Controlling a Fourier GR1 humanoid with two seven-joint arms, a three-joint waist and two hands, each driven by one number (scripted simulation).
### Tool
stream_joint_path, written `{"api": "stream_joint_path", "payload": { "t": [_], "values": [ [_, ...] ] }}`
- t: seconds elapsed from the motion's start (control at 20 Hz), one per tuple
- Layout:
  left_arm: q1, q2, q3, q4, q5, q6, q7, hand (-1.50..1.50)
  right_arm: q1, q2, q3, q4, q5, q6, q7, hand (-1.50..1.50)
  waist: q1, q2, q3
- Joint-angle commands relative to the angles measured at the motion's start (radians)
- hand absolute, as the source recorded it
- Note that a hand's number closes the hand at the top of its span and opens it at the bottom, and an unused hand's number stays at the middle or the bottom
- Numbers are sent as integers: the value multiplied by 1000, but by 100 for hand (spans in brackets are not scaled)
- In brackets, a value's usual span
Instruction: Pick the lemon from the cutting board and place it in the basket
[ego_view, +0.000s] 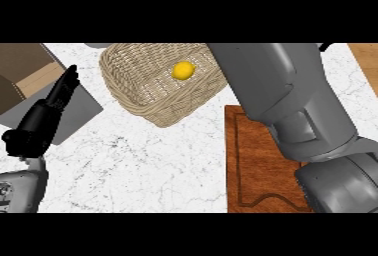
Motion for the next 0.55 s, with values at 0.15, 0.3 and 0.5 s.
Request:
{"api": "stream_joint_path", "payload": {
  "t": [0.15, 0.3, 0.5],
  "values": [
    [10, -12, 5, 10, -13, 23, -10, 0, 48, -54, -24, -95, 105, -342, 125, -150, -31, -7, 0],
    [6, -24, 8, 11, -15, 39, 21, 0, 98, -83, -37, -166, 136, -373, 145, -150, -59, -18, 2],
    [41, -16, 29, 26, -6, 35, -17, 0, 217, -81, -35, -297, 190, -393, 161, -150, -85, -28, 2]
  ]
}}
